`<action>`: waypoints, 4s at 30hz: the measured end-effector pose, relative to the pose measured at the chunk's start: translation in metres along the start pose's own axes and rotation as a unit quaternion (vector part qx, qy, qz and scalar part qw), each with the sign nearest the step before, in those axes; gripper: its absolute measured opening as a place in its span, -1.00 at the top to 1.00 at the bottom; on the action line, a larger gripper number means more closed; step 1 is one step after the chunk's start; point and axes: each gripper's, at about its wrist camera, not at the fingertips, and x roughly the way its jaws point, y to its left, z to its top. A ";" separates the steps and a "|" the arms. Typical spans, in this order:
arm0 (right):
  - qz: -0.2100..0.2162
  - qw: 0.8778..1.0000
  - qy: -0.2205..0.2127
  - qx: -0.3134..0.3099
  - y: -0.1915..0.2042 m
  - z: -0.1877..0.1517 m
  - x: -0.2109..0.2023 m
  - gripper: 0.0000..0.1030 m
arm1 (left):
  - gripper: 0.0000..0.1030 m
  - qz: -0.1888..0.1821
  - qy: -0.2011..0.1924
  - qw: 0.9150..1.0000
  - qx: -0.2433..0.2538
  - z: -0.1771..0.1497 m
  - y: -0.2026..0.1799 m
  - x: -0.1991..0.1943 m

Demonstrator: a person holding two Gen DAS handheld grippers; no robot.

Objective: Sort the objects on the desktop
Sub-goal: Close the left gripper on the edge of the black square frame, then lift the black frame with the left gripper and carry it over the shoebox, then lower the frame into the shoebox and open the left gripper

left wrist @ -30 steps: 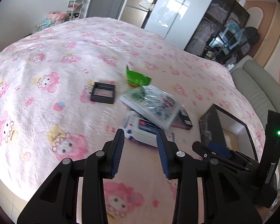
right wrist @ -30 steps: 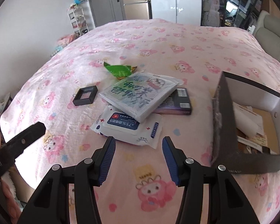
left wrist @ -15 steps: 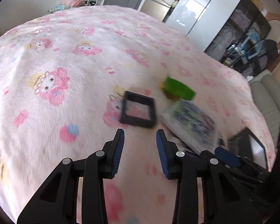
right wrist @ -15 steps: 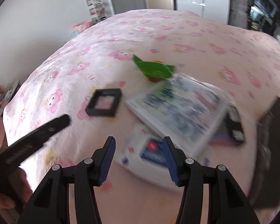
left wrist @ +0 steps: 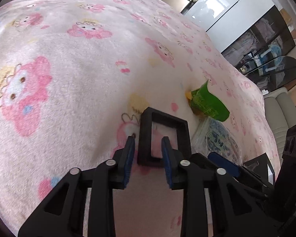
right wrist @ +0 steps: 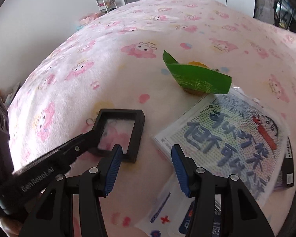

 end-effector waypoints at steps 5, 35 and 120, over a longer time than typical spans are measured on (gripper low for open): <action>-0.002 0.999 0.006 -0.034 0.009 0.006 0.011 0.15 | 0.81 -0.010 0.019 1.000 -0.014 0.000 0.008 0.004; 0.013 0.998 0.055 0.037 -0.073 -0.177 -0.110 0.57 | 0.69 -0.047 0.127 0.987 0.086 -0.176 -0.079 -0.046; -0.160 0.962 0.025 0.218 -0.487 -0.156 -0.251 0.60 | 0.71 -0.019 0.259 0.919 0.298 -0.254 -0.534 0.171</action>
